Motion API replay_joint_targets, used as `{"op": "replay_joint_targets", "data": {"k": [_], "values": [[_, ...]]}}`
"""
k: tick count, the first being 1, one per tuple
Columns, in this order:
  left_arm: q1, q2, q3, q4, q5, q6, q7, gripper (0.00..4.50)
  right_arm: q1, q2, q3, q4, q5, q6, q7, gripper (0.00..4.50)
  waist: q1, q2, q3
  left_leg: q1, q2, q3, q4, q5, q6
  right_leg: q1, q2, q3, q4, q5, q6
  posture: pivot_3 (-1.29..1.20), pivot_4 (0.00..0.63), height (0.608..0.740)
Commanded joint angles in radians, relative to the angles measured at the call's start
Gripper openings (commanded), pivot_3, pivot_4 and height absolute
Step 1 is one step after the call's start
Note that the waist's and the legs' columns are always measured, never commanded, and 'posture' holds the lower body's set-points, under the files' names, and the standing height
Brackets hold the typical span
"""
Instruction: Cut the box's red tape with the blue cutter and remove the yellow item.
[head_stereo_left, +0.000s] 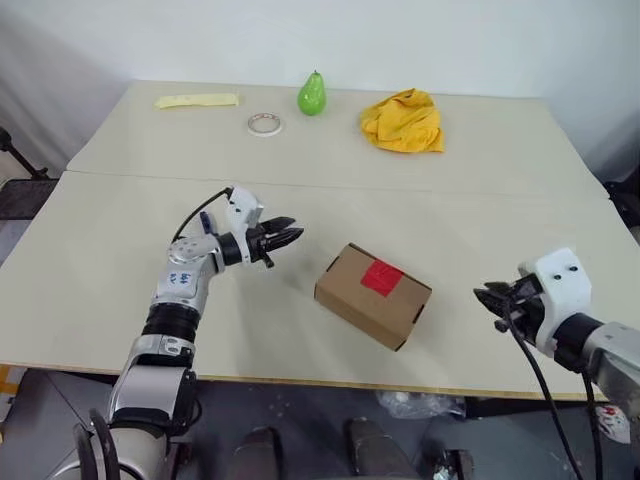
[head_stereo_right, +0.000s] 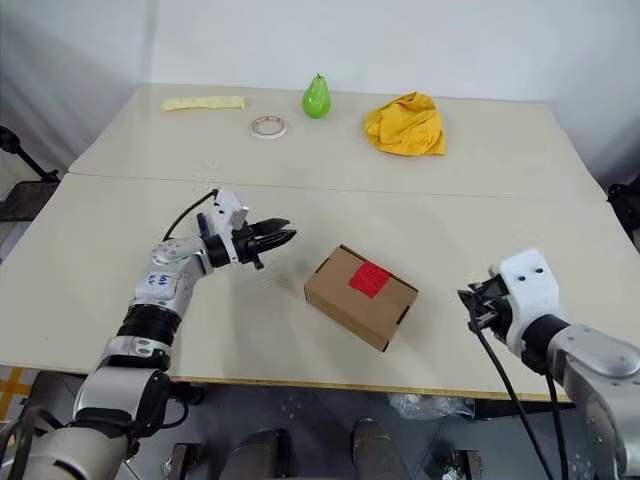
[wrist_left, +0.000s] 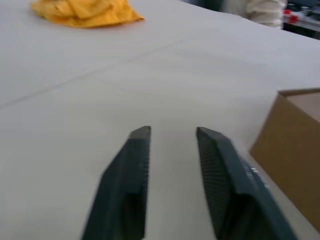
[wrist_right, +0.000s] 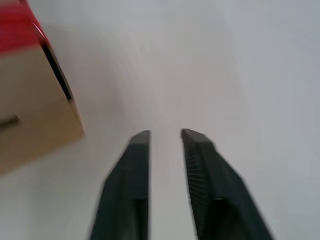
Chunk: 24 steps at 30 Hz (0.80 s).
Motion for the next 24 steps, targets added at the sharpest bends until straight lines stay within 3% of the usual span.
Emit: {"op": "replay_joint_targets", "data": {"k": [1,6,7,10,15,18,24], "values": [[0.065,-0.019,0.048,-0.219,-0.018,0.069,0.149,2.77,-0.085,-0.019,-0.052,0.083,0.081,-0.157,0.108,2.29,0.0,0.0,0.0,0.001,0.0,0.0,0.0,0.0,0.0,0.0,0.0,0.0,0.001,0.0,0.0,0.0,0.15,0.74],[0.171,-0.074,0.087,-0.477,-0.001,0.178,0.378,4.36,-0.158,-0.07,0.022,0.247,0.095,-0.329,0.253,4.06,0.005,0.0,0.0,0.001,0.003,0.0,0.001,0.0,-0.001,0.001,0.0,-0.003,0.003,0.0,0.0,0.0,0.15,0.74],[0.182,-0.081,0.093,-0.506,0.011,0.186,0.42,4.5,-0.168,-0.078,0.035,0.272,0.096,-0.352,0.275,4.39,0.006,0.0,0.0,0.001,0.003,0.0,0.002,0.0,-0.001,0.001,-0.001,-0.003,0.003,0.0,0.0,0.0,0.15,0.74],[0.206,-0.111,0.127,-0.58,0.037,0.246,0.57,4.5,-0.203,-0.105,0.082,0.347,0.094,-0.411,0.336,4.45,0.007,0.0,0.0,0.001,0.002,0.0,0.004,0.0,-0.001,0.001,-0.001,-0.004,0.004,0.0,0.0,0.0,0.15,0.74],[0.259,-0.173,0.163,-0.788,0.123,0.524,0.842,4.5,-0.35,-0.116,0.212,0.517,0.058,-0.483,0.394,4.45,-0.001,0.0,0.001,0.002,0.002,-0.001,0.013,-0.003,0.0,0.004,-0.001,-0.004,0.007,0.001,0.0,0.0,0.15,0.74],[0.248,-0.203,0.193,-0.812,0.167,0.681,0.959,4.5,-0.398,-0.097,0.266,0.562,0.033,-0.51,0.384,4.45,0.001,-0.001,0.001,0.002,0.002,-0.001,0.015,-0.003,0.0,0.004,0.0,-0.005,0.008,0.001,0.0,0.0,0.15,0.74],[0.224,-0.286,0.256,-0.794,0.181,0.751,1.094,4.5,-0.434,-0.087,0.309,0.596,0.024,-0.527,0.38,4.45,0.005,-0.001,0.002,0.001,0.002,-0.001,0.015,-0.004,-0.001,0.004,0.0,-0.005,0.007,0.001,0.0,0.0,0.15,0.74]]}}
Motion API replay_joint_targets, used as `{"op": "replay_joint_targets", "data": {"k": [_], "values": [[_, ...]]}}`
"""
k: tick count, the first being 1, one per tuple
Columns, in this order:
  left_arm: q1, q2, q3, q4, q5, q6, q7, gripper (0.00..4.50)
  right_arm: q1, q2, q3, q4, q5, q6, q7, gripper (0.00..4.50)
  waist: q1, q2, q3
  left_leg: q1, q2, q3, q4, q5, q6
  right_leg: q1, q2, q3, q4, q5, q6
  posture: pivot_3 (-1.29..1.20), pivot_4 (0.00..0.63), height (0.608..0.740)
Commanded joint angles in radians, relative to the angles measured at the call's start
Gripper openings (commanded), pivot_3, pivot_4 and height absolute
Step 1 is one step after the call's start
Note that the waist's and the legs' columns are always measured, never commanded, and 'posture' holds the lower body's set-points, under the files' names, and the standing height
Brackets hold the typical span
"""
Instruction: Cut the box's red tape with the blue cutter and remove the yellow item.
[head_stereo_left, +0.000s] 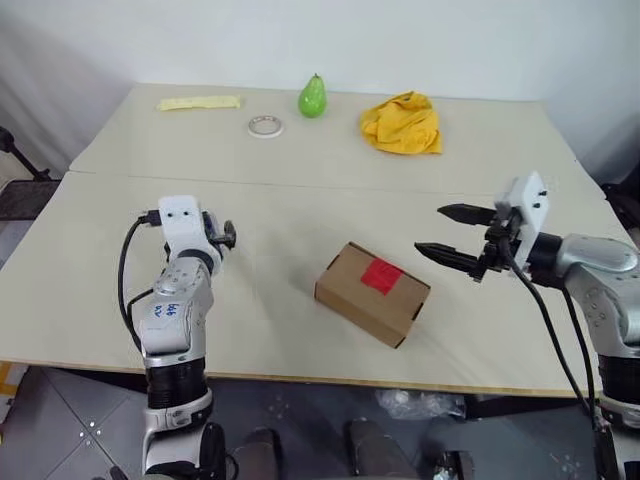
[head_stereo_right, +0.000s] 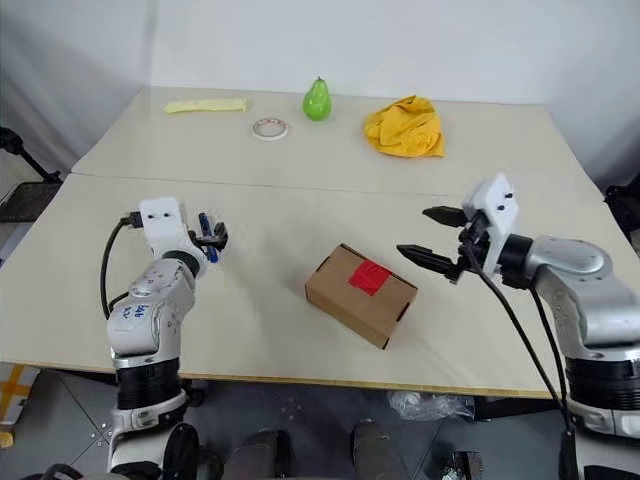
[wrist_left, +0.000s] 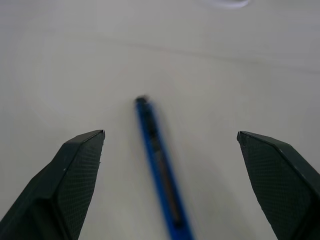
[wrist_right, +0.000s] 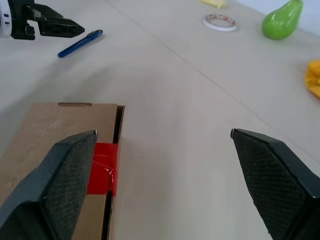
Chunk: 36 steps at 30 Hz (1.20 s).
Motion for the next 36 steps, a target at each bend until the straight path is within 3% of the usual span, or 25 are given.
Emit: {"op": "replay_joint_targets", "data": {"k": [1,4,21,27,29,32,34,36], "values": [[-0.04,-0.039,0.035,0.0,-0.001,0.014,0.057,4.31,-0.03,-0.003,-0.002,-0.003,0.0,-0.021,-0.003,4.48,0.003,0.0,0.0,0.0,0.0,0.0,0.0,0.0,0.0,0.0,0.0,0.0,0.0,0.0,0.0,0.0,0.15,0.74],[-0.057,-0.039,0.006,0.051,0.002,-0.003,0.044,3.62,-0.033,-0.006,0.003,-0.004,0.001,-0.02,-0.001,4.5,0.009,0.0,0.0,0.0,0.0,0.0,0.0,-0.001,0.0,0.0,0.0,-0.001,-0.001,0.0,0.0,0.0,0.15,0.74],[-0.095,-0.035,0.006,0.169,0.017,0.064,0.077,3.62,-0.013,-0.018,-0.017,-0.024,0.004,-0.02,-0.015,4.5,0.019,0.0,0.0,0.0,0.001,0.002,0.0,-0.001,-0.001,0.0,0.0,-0.001,-0.001,0.0,0.0,0.0,0.15,0.74],[-0.098,-0.065,0.065,0.181,-0.022,0.086,0.088,2.24,-0.014,-0.02,-0.021,-0.02,0.002,-0.023,-0.021,4.5,0.019,0.0,0.0,0.001,0.001,0.002,0.0,-0.001,-0.001,0.0,0.0,-0.001,-0.001,0.0,0.0,0.0,0.15,0.74],[-0.097,-0.066,0.077,0.178,-0.023,0.092,0.094,2.24,-0.014,-0.021,-0.022,-0.018,0.0,-0.024,-0.024,4.5,0.021,0.0,0.0,0.001,0.0,0.002,0.0,-0.001,-0.001,0.0,0.0,-0.001,-0.001,0.0,0.0,0.0,0.15,0.74],[-0.096,-0.066,0.089,0.178,-0.026,0.095,0.103,1.64,-0.013,-0.023,-0.023,-0.016,0.0,-0.025,-0.024,4.5,0.021,0.0,0.0,0.001,0.0,0.002,0.0,-0.001,-0.001,0.0,0.0,-0.001,-0.001,0.0,0.0,0.0,0.15,0.74],[-0.095,-0.062,0.09,0.181,-0.028,0.098,0.1,1.0,-0.011,-0.023,-0.023,-0.017,0.0,-0.026,-0.025,4.5,0.021,0.0,0.0,0.001,0.0,0.002,0.0,-0.001,-0.001,0.0,0.0,-0.001,-0.001,0.0,0.0,0.0,0.15,0.74],[-0.094,-0.055,0.089,0.182,-0.025,0.105,0.099,0.8,-0.013,-0.023,-0.02,-0.013,-0.003,-0.027,-0.028,4.5,0.022,0.0,0.0,0.001,0.0,0.002,0.0,-0.001,-0.001,0.0,0.0,-0.001,-0.001,0.0,0.0,0.0,0.15,0.74]]}}
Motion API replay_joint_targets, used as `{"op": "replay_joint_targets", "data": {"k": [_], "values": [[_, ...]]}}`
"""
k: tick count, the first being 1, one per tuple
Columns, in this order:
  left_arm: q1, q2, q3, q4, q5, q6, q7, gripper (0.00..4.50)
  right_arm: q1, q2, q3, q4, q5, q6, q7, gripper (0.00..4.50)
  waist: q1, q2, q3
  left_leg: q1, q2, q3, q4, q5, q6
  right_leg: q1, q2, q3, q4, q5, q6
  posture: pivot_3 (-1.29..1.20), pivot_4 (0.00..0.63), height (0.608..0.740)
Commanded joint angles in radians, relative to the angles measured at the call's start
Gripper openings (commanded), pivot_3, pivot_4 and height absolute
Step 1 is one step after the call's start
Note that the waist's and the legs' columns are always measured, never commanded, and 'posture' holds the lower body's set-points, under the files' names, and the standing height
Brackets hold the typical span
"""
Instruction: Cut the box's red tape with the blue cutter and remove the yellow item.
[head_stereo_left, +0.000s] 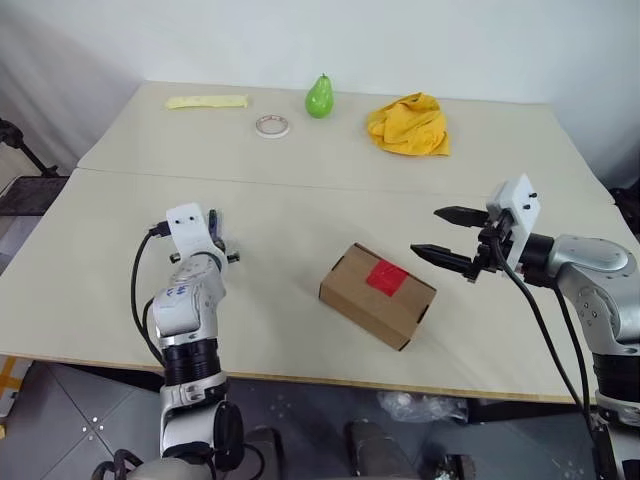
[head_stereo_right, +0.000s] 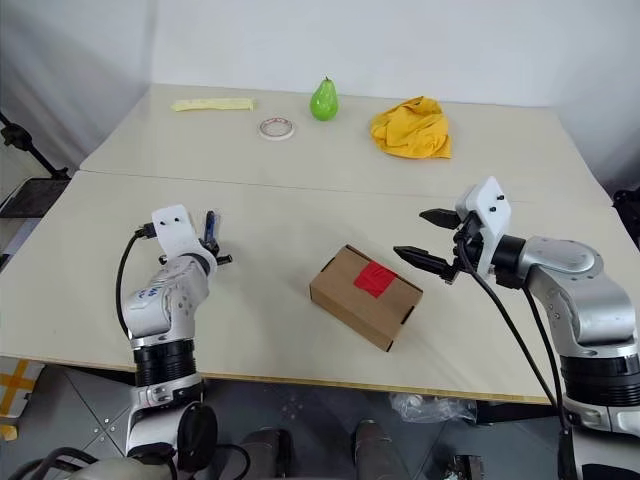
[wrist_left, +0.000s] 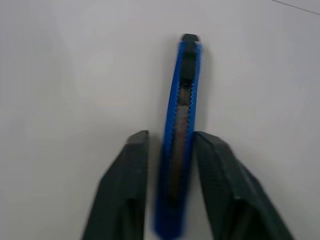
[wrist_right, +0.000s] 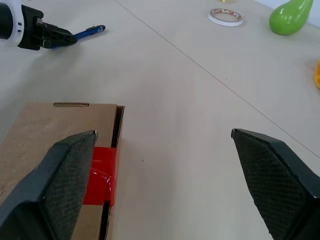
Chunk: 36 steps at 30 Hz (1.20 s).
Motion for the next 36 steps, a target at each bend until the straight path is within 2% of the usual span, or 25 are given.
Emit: {"op": "replay_joint_targets", "data": {"k": [1,12,15,21,26,30,32,36], "values": [[0.016,-0.001,0.0,0.007,-0.002,0.039,0.003,0.8,-0.006,-0.018,-0.04,-0.019,0.002,-0.027,-0.007,4.5,0.0,0.0,0.0,0.0,0.0,0.0,0.0,0.0,0.0,0.0,0.0,0.0,0.0,0.0,0.0,0.0,0.15,0.74],[0.04,0.014,-0.008,-0.036,0.006,0.089,-0.002,0.8,0.007,-0.022,-0.04,-0.02,0.002,-0.033,-0.013,4.5,-0.001,0.0,0.0,0.0,0.0,0.0,0.0,0.0,0.0,0.0,0.0,0.0,0.0,0.0,0.0,0.0,0.15,0.74],[0.046,0.013,-0.008,-0.051,0.006,0.101,-0.002,0.47,0.012,-0.023,-0.042,-0.023,0.004,-0.032,-0.014,4.5,-0.002,0.0,0.0,0.0,0.0,0.0,0.0,0.0,0.0,0.0,0.0,0.0,0.0,0.0,0.0,0.0,0.15,0.74],[0.061,0.048,-0.014,-0.125,-0.029,0.169,-0.074,0.45,0.017,-0.033,-0.041,-0.046,0.007,-0.02,-0.019,4.5,-0.004,0.0,0.0,0.0,0.0,0.0,0.0,0.0,0.0,0.0,0.0,0.0,0.0,0.0,0.0,0.0,0.15,0.74],[0.108,0.227,-0.066,-0.214,-0.155,0.203,-0.36,0.45,-0.041,-0.027,0.007,-0.128,0.013,0.066,-0.072,4.5,-0.013,0.001,0.0,0.0,0.001,0.0,-0.001,-0.001,-0.001,-0.001,0.0,0.0,0.0,0.0,0.0,0.0,0.15,0.74],[0.142,0.351,-0.088,-0.221,-0.217,0.21,-0.502,0.45,-0.089,0.0,0.073,-0.199,0.032,0.185,-0.116,4.5,-0.024,0.001,0.001,0.0,0.001,-0.002,-0.001,-0.001,-0.002,-0.001,-0.001,0.0,0.0,0.0,-0.001,0.0,0.15,0.74],[0.171,0.434,-0.106,-0.231,-0.276,0.181,-0.639,0.45,-0.148,0.073,0.151,-0.251,0.034,0.25,-0.177,4.5,-0.028,0.0,0.001,0.0,0.001,-0.003,-0.002,-0.001,-0.002,-0.001,-0.001,-0.001,0.0,-0.001,-0.002,0.0,0.15,0.74],[0.238,0.563,-0.154,-0.27,-0.366,0.12,-0.863,0.45,-0.258,0.192,0.32,-0.287,0.006,0.375,-0.242,3.25,-0.051,0.001,0.002,0.0,0.003,-0.003,-0.003,-0.002,-0.003,-0.005,-0.002,-0.003,0.002,-0.002,-0.005,0.0,0.15,0.74]]}}
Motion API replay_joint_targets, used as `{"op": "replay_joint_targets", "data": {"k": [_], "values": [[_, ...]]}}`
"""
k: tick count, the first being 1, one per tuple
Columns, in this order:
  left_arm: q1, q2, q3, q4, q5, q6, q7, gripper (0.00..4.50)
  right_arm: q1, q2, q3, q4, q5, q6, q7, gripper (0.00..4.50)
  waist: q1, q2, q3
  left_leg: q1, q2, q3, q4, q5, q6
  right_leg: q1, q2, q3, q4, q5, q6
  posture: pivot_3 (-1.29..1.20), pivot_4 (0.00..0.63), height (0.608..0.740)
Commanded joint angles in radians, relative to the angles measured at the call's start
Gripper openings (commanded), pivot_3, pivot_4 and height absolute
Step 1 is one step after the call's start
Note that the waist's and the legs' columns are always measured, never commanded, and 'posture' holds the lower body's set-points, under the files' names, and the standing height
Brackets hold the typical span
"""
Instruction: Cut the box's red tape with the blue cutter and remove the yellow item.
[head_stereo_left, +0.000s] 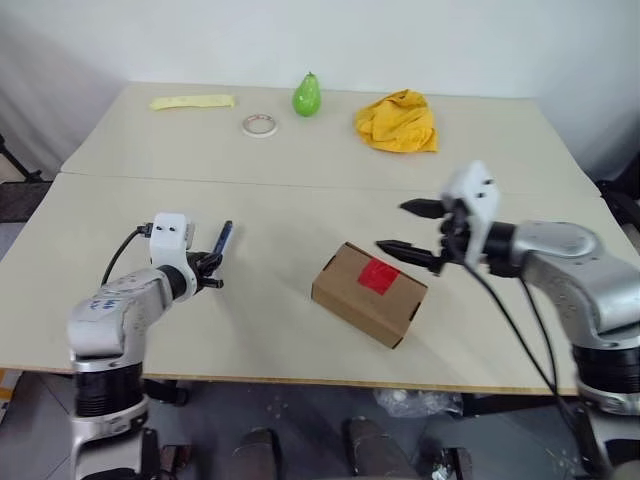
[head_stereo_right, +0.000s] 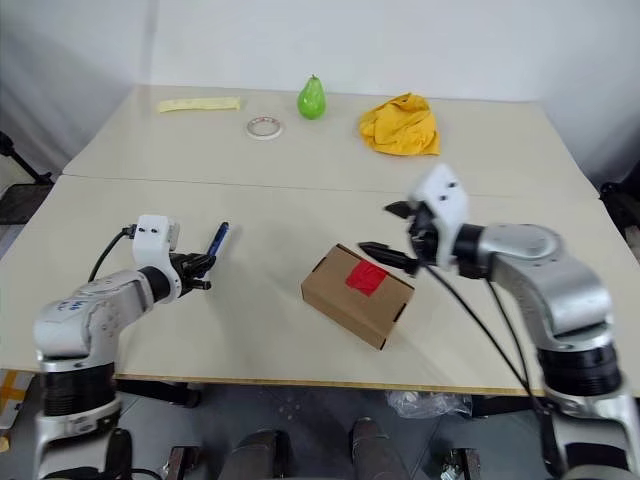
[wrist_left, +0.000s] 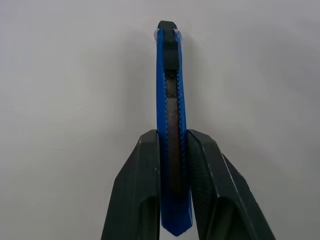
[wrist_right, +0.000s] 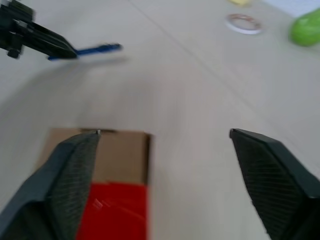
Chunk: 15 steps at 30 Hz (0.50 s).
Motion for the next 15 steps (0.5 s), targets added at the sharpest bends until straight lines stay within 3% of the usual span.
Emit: {"op": "replay_joint_targets", "data": {"k": [1,10,15], "values": [[0.043,0.074,-0.038,-0.068,-0.066,-0.073,-0.162,0.45,-0.08,0.054,0.108,-0.037,-0.027,0.073,-0.049,2.9,-0.003,0.0,0.0,0.0,0.001,-0.001,-0.001,0.0,0.0,-0.001,-0.001,-0.002,0.0,-0.001,-0.001,0.0,0.15,0.74],[0.169,0.304,-0.15,-0.076,-0.03,-0.196,-0.343,0.45,-0.246,0.248,0.298,0.11,-0.123,0.116,-0.102,0.01,-0.008,0.001,0.001,-0.003,0.0,0.006,-0.002,-0.003,0.002,-0.015,-0.031,-0.042,0.009,-0.003,-0.005,0.0,0.15,0.74],[0.241,0.368,-0.152,-0.092,-0.005,-0.256,-0.357,0.45,-0.291,0.334,0.404,0.196,-0.158,0.15,-0.088,0.01,-0.007,0.001,0.001,-0.002,0.001,0.005,-0.002,-0.004,0.002,-0.015,-0.037,-0.059,0.011,-0.004,-0.009,0.0,0.15,0.74]]}}
